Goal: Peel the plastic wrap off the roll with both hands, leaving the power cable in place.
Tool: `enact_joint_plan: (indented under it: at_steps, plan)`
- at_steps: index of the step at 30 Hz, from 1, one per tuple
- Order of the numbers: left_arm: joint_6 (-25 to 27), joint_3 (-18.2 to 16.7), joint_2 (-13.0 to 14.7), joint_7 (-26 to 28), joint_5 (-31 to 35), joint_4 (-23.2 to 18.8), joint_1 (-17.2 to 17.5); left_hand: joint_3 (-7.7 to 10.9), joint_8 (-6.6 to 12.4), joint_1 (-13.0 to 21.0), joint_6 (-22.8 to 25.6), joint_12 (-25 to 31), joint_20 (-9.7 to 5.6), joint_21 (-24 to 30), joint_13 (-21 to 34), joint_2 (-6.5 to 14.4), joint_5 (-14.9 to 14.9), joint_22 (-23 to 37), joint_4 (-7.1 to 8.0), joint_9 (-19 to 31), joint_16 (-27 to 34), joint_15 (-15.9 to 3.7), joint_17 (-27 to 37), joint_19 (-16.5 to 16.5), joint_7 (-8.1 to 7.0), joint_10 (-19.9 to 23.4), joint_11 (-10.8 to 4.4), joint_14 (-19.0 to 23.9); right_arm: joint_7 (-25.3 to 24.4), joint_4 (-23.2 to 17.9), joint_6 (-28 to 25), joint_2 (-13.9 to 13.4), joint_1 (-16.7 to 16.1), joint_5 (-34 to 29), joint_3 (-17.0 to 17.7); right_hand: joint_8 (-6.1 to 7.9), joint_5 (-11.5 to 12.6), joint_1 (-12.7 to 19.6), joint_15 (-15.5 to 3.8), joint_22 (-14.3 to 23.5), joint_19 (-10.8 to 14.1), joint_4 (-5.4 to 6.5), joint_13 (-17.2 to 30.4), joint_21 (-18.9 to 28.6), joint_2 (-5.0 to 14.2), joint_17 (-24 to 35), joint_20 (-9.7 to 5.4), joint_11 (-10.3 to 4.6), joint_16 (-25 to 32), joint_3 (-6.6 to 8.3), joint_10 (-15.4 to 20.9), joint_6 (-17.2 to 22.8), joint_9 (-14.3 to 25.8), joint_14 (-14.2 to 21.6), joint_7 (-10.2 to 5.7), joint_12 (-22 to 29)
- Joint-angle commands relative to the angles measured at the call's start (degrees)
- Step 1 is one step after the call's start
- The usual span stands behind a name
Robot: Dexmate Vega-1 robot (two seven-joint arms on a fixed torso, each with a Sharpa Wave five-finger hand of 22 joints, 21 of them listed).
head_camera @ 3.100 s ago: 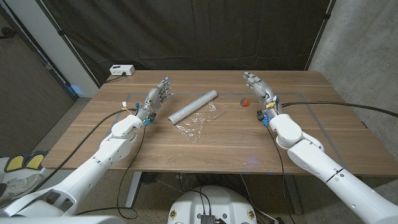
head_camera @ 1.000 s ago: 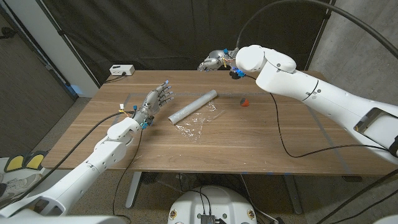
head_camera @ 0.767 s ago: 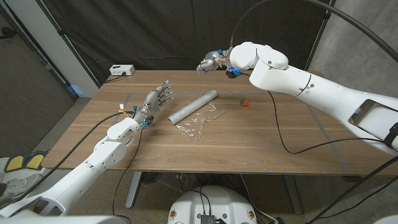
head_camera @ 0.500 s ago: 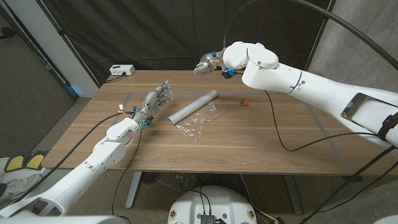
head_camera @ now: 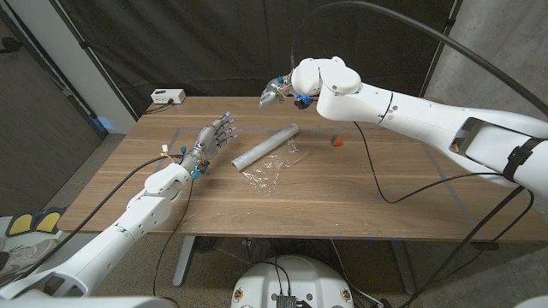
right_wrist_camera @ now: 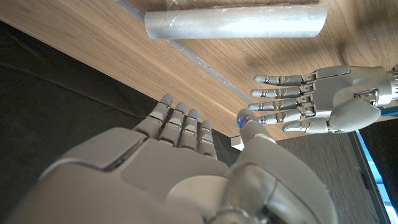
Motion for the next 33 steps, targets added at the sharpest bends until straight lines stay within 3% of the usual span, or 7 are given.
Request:
enact_joint_plan:
  at_steps: [1, 13, 18, 20, 22, 27, 33]
  plan:
    - [-0.71, -0.09, -0.56, -1.62, -0.69, 1.69, -0.64, -0.14, -0.07, -0.44, 0.23, -0.22, 0.46, 0.38, 0.16, 0.10, 0.34, 0.24, 0.40, 0.34, -0.11, 0.10, 0.12, 0.19, -0.16, 0.70, 0.03, 0.52, -0.10, 3.80, 2.50, 3.42, 0.46, -6.76, -3.63, 0.02, 0.42, 2.89, -1.38, 0.08, -0.62, -0.88, 0.29, -0.26, 0.44, -0.19, 0.08, -0.10, 0.15, 1.42, -1.33, -4.60, 0.07, -0.78, 0.43, 0.30]
    - [-1.01, -0.11, -0.95, -2.11, -1.02, 2.17, -0.62, -0.40, -0.08, -0.87, 0.54, -0.20, 0.48, 0.43, 0.17, -0.11, 0.32, 0.26, 0.69, 0.36, -0.01, 0.18, 0.19, 0.24, -0.16, 1.08, 0.26, 1.18, -1.12, 6.74, 6.22, 6.15, -1.68, -16.79, -5.84, 1.97, 0.62, 7.21, -2.13, -0.04, -0.76, -2.90, 0.29, -0.24, 0.19, -0.57, -0.67, -0.68, 0.08, 3.16, -2.07, -3.17, 0.06, -2.55, 0.99, 0.84]
    - [-1.10, -0.16, -0.94, -1.99, -1.01, 1.91, -0.37, -0.51, -0.13, -1.05, 0.56, -0.21, 0.57, 0.44, 0.18, -0.20, 0.33, 0.26, 0.81, 0.37, -0.04, 0.25, 0.21, 0.23, -0.15, 1.19, 0.35, 1.27, -2.17, 8.07, 8.47, 6.87, -3.11, -20.99, -5.94, 2.78, -0.03, 11.44, -2.57, -0.22, 0.67, -5.42, 0.28, 0.35, -0.74, -0.97, -0.91, -0.86, 0.33, 4.28, -1.30, -1.56, 0.04, -1.79, 1.36, 1.33]
    - [-1.11, -0.21, -0.91, -1.81, -1.03, 1.71, -0.15, -0.56, -0.15, -1.13, 0.57, -0.22, 0.59, 0.46, 0.18, -0.23, 0.33, 0.26, 0.87, 0.37, -0.06, 0.25, 0.22, 0.27, -0.12, 1.24, 0.23, 1.30, -3.43, 8.31, 9.20, 6.94, -4.02, -23.37, -5.99, 3.32, -1.31, 15.09, -2.88, -0.41, 1.71, -6.57, 0.31, 0.74, -2.19, -1.17, -0.98, -0.44, 0.39, 4.63, 0.15, -0.39, 0.05, -0.79, 1.31, 1.89]
    - [-1.05, -0.26, -0.83, -1.67, -1.04, 1.48, 0.05, -0.61, -0.15, -1.21, 0.62, -0.24, 0.69, 0.46, 0.18, -0.26, 0.33, 0.27, 0.92, 0.38, -0.07, 0.24, 0.23, 0.25, -0.10, 1.24, 0.17, 1.33, -3.87, 8.71, 10.17, 7.14, -4.67, -25.30, -5.85, 3.70, -2.41, 16.94, -3.30, -0.50, 2.71, -6.73, 0.33, 1.14, -3.68, -1.22, -0.92, -0.72, 0.55, 4.24, 0.85, 0.57, 0.06, 0.21, 1.19, 2.07]
    - [-1.38, -0.43, -0.86, -1.70, -1.22, 1.26, 0.40, -0.74, -0.18, -1.43, 0.67, -0.29, 0.83, 0.47, 0.19, -0.33, 0.34, 0.27, 1.09, 0.39, -0.08, 0.32, 0.25, 0.27, -0.04, 1.23, 0.14, 1.47, -3.20, 10.58, 12.46, 8.25, -5.72, -29.11, -5.23, 4.22, -3.19, 18.83, -3.65, -0.68, 4.41, -6.29, 0.42, 1.69, -10.46, -1.13, -0.74, -0.80, 0.68, 0.80, 2.56, 1.86, 0.09, 2.15, 1.27, 2.46]
    - [-1.41, -0.50, -0.73, -1.40, -1.11, 0.73, 0.67, -0.92, -0.24, -1.74, 0.68, -0.34, 0.94, 0.51, 0.19, -0.43, 0.36, 0.29, 1.31, 0.40, -0.13, 0.24, 0.28, 0.31, -0.03, 1.27, 0.25, 1.51, -1.56, 13.76, 14.73, 9.80, -6.78, -31.34, -3.83, 4.47, -2.57, 19.20, -4.32, -0.71, 5.33, -5.92, 0.50, 1.98, -13.25, -1.02, -1.46, -1.53, 0.76, -0.96, 3.31, 2.57, 0.13, 3.00, 0.86, 2.62]
